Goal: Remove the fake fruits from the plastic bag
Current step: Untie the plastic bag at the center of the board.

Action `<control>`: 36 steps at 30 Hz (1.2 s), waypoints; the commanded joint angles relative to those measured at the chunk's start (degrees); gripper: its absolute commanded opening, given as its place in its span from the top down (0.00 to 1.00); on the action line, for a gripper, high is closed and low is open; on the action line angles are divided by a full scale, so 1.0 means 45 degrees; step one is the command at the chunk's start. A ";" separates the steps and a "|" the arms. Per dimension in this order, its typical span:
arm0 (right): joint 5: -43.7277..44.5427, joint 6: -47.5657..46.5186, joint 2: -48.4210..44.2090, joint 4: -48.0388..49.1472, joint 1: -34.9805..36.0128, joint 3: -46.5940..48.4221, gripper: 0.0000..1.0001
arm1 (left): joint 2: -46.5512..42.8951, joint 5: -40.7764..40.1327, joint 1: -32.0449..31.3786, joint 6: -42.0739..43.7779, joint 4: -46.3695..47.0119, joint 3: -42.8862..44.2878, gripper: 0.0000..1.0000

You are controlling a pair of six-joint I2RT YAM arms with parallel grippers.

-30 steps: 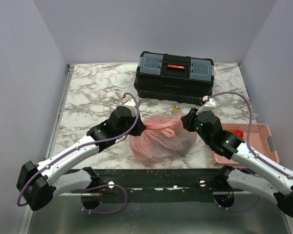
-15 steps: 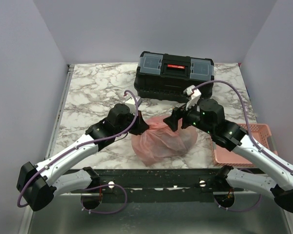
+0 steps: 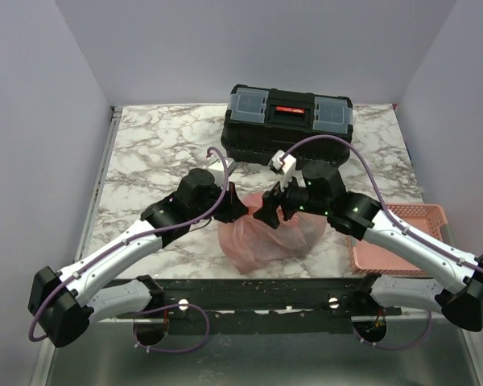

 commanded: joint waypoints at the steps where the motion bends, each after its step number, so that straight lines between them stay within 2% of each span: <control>1: 0.1276 0.0047 -0.0172 -0.0277 0.0195 -0.0262 0.24 | -0.0073 0.0373 0.0078 0.0266 -0.0101 0.0556 1.00; 9: 0.2623 0.0386 -0.0165 -0.0190 0.0205 -0.0424 0.38 | -0.0281 -0.0064 0.0214 0.0394 -0.0394 0.0725 1.00; 16: 0.2713 0.0420 -0.0236 -0.0132 0.0210 -0.0423 0.50 | -0.0522 -0.0425 0.0475 0.0491 -0.0711 0.0858 1.00; 26: 0.4566 0.1219 -0.1037 0.0558 0.0198 -0.1132 0.89 | -0.1283 -0.0951 0.0953 0.0009 -0.0636 0.0382 1.00; 29: 0.6092 0.2037 -0.1533 0.1006 0.0195 -0.1758 0.99 | -0.1600 -0.1074 0.1053 -0.0017 -0.0563 0.0204 1.00; 33: 0.8522 0.3988 -0.2497 0.1432 0.0195 -0.2587 0.99 | -0.1915 -0.1117 0.1217 -0.0036 -0.0498 -0.0101 1.00; 36: 0.9016 0.5146 -0.3294 0.2035 0.0201 -0.3348 0.99 | -0.1951 -0.0796 0.1331 -0.0053 -0.0322 -0.0326 1.00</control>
